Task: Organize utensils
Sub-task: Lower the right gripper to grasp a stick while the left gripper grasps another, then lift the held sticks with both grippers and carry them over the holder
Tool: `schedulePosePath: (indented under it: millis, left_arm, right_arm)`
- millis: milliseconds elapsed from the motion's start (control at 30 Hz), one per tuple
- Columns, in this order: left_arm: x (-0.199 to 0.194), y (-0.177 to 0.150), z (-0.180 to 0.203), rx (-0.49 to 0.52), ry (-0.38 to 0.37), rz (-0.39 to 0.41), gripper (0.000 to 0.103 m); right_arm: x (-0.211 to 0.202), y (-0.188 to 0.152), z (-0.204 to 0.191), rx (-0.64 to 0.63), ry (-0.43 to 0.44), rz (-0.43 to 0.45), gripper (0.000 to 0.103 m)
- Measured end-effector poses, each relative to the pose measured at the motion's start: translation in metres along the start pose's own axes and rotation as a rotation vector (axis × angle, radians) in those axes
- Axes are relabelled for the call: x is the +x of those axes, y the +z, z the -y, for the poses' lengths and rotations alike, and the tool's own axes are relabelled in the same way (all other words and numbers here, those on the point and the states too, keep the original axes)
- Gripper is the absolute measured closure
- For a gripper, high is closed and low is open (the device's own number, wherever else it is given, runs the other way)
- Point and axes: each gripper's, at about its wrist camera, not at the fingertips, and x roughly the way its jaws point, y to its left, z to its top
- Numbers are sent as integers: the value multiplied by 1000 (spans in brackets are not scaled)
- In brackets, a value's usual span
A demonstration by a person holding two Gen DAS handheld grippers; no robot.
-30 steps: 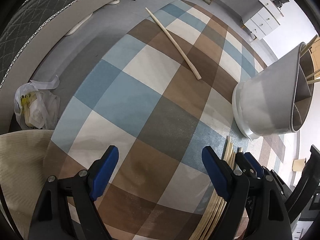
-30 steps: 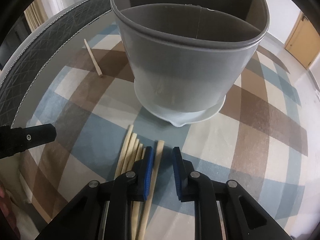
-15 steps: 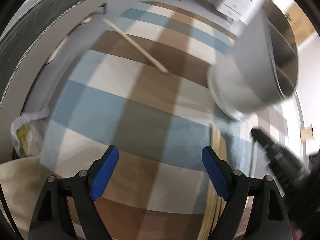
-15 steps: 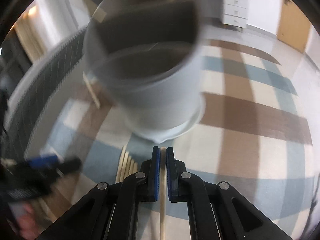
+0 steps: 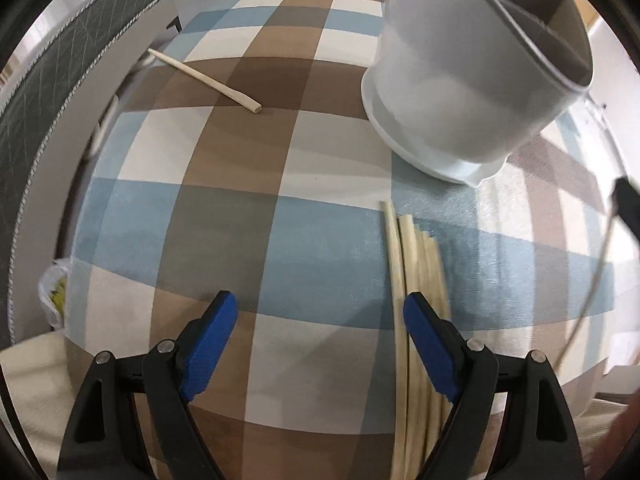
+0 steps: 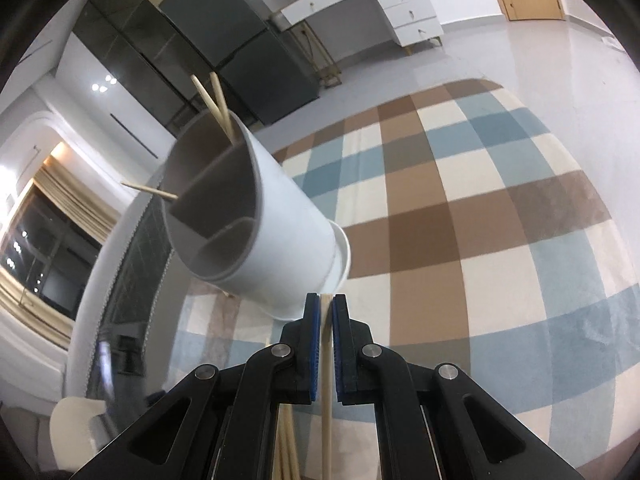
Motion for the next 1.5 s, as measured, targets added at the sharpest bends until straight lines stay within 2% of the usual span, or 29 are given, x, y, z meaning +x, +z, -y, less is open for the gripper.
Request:
schedulePosePath:
  millis: [200,267,300,367,433,467,533,667,700,800,900,1033,1133,1200,1367,1500]
  left_arm:
    - [2,-1,5,24,25,12,22]
    - [0,0,8,33,23,22,29]
    - [-1,2,10,46,20,28,35]
    - [-1,5,17,71,15,34,41]
    - [-3,7,23,90,5,40,57]
    - [-3,8,26,103,1,40,61]
    - [-2,11,35,126,-7,40,78]
    - [-1,15,43,144,-30,57,94]
    - [0,16,43,136,-42,66,101]
    - [2,19,45,128,-73,74,102]
    - [-3,17,41,115,-138,87,102]
    - [-33,16,31,120,-197,204,102]
    - [-69,1,18,111,-224,322,102]
    - [-86,-8,10,109,-237,374,102]
    - [-117,-26,19,120,-257,463,102]
    - [-121,-30,24,125,-253,466,102]
  right_arm:
    - [-12,3,-9,-25,7,41,98]
    - [-14,4,-10,-25,7,54,98]
    - [-16,5,-10,-20,11,57,98]
    - [-17,6,-10,-7,14,63,98]
    - [-16,8,-9,-6,13,68,98]
    - [-15,8,-9,-7,9,70,98]
    - [-13,8,-8,-4,7,69,98]
    - [-9,8,-3,10,3,57,98]
    - [-8,7,-1,9,-1,56,98]
    - [-10,8,2,1,-8,67,98]
    - [-14,8,2,1,-7,78,98]
    - [-28,2,-13,-66,-2,122,98]
    - [-43,-5,-27,-124,0,170,98]
    - [-54,-10,-35,-160,-2,209,98]
    - [-75,-29,-48,-189,-7,271,98]
    - [-88,-40,-57,-220,-30,316,98]
